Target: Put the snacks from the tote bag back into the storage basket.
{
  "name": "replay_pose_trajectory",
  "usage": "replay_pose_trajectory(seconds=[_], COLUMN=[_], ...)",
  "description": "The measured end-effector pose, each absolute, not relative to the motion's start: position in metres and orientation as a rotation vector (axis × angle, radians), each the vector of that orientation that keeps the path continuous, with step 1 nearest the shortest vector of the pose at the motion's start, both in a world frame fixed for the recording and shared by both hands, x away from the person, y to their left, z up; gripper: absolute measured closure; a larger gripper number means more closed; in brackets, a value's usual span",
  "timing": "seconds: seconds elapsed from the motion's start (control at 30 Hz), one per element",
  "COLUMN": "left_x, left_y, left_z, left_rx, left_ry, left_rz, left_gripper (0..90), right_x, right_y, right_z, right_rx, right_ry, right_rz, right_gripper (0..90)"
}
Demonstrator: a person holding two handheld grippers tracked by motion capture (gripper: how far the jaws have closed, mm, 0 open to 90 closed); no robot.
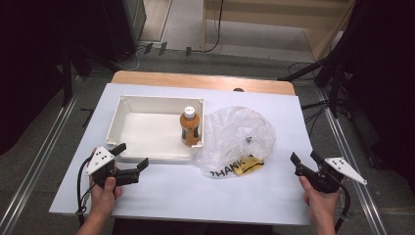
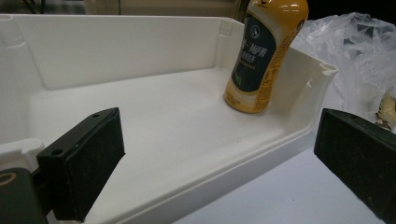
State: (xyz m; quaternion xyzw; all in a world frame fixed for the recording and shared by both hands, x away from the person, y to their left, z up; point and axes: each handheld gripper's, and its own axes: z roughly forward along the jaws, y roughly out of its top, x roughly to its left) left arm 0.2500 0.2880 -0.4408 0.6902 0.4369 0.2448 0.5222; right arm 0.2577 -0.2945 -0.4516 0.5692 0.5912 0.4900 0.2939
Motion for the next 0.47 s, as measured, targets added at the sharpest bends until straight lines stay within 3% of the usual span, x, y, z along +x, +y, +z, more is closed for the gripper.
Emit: replay_pose_trajectory(seconds=[0.47], left_x=[0.2511], left_y=[0.2876], left_z=[-0.4421], left_rx=[1.658], left_ry=[1.045], left_rz=[0.585], left_gripper=[1.6], right_x=[0.2581], right_y=[-0.2941], right_z=[-0.4516], right_rx=[1.509], right_ry=[1.57], right_rz=[1.305], right_gripper=[22.5])
